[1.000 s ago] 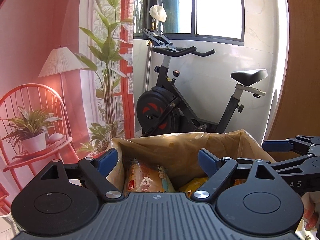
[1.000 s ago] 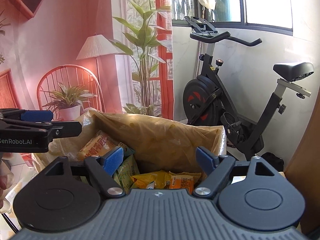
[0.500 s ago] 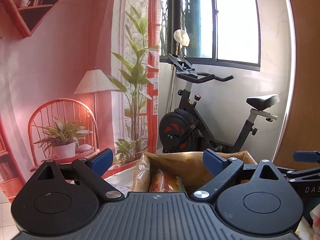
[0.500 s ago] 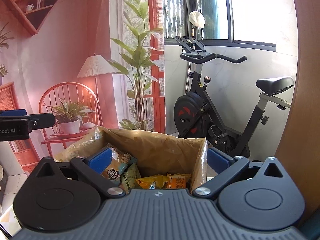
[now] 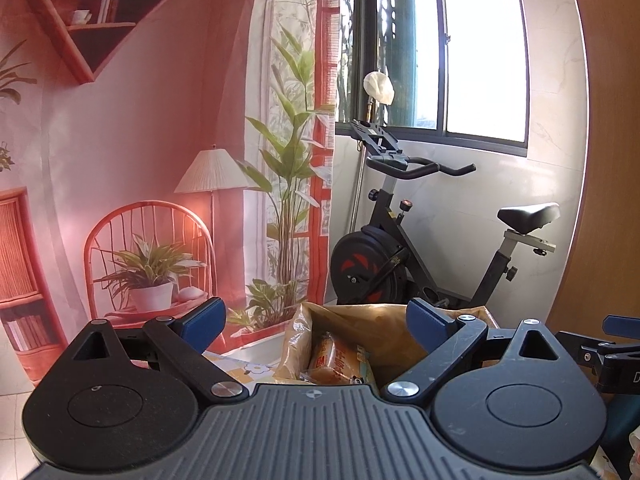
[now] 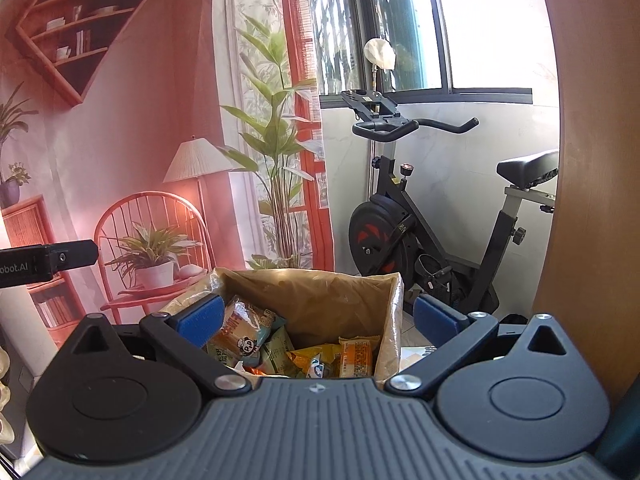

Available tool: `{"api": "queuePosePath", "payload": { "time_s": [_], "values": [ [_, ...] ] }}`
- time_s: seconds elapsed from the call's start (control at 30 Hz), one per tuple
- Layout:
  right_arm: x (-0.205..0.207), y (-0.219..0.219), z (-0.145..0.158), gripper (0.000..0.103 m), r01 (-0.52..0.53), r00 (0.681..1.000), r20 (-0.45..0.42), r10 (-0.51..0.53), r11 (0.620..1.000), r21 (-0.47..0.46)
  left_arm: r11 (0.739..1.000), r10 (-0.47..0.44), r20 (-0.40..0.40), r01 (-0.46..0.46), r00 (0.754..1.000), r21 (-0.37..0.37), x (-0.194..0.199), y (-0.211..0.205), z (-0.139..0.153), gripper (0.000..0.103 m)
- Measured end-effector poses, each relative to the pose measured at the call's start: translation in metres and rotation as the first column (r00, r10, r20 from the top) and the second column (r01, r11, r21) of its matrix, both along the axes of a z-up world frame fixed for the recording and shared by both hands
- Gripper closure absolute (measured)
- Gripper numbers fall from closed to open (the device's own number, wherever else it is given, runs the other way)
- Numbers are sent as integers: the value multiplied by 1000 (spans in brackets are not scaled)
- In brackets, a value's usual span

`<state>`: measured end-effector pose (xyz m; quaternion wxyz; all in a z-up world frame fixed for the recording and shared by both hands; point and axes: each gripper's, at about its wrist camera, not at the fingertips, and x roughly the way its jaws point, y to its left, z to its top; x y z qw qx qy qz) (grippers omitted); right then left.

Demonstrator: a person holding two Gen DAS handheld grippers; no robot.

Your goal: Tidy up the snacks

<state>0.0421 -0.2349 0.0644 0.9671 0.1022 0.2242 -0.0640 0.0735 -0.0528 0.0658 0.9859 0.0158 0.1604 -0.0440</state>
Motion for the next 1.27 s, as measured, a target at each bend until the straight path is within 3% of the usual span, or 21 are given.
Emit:
{"api": "queuePosePath", "payload": {
  "time_s": [0.27, 1.27],
  "values": [
    [-9, -2, -1, 0, 14, 1000, 0, -14, 1000, -8, 998, -10, -9, 11, 1000, 56, -9, -10, -5, 5],
    [-26, -7, -6, 0, 40, 999, 7, -40, 999, 20, 998, -55, -74, 58, 996, 32, -22, -11, -17, 5]
  ]
}}
